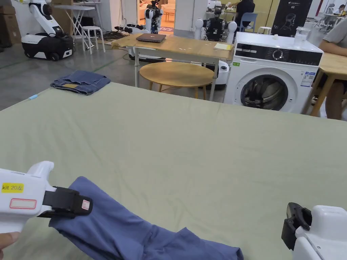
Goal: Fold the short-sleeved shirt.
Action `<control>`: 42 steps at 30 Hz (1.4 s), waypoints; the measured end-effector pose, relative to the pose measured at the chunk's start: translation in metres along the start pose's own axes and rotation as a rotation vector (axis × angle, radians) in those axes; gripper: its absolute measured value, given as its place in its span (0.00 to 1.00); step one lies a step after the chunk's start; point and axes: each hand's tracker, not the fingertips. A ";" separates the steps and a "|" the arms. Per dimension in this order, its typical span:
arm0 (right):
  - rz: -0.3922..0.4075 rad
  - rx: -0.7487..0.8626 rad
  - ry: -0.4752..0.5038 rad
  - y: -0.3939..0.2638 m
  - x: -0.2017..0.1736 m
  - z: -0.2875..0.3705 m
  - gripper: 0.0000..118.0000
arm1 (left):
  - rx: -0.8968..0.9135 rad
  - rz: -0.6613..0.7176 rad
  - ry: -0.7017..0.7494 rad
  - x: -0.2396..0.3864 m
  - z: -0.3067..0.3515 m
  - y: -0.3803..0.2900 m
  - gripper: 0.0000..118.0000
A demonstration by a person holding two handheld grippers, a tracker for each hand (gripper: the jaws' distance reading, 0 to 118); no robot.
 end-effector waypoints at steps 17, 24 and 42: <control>-0.010 -0.028 0.007 -0.010 0.002 0.002 0.00 | -0.143 -0.281 -0.011 0.147 -0.039 -0.003 0.05; -0.021 -0.043 -0.013 -0.014 0.008 0.004 0.00 | -0.243 -0.285 -0.034 0.193 -0.109 -0.020 0.05; -0.039 -0.066 -0.053 -0.019 0.026 0.011 0.00 | -0.357 -0.162 -0.089 0.205 -0.192 -0.057 0.46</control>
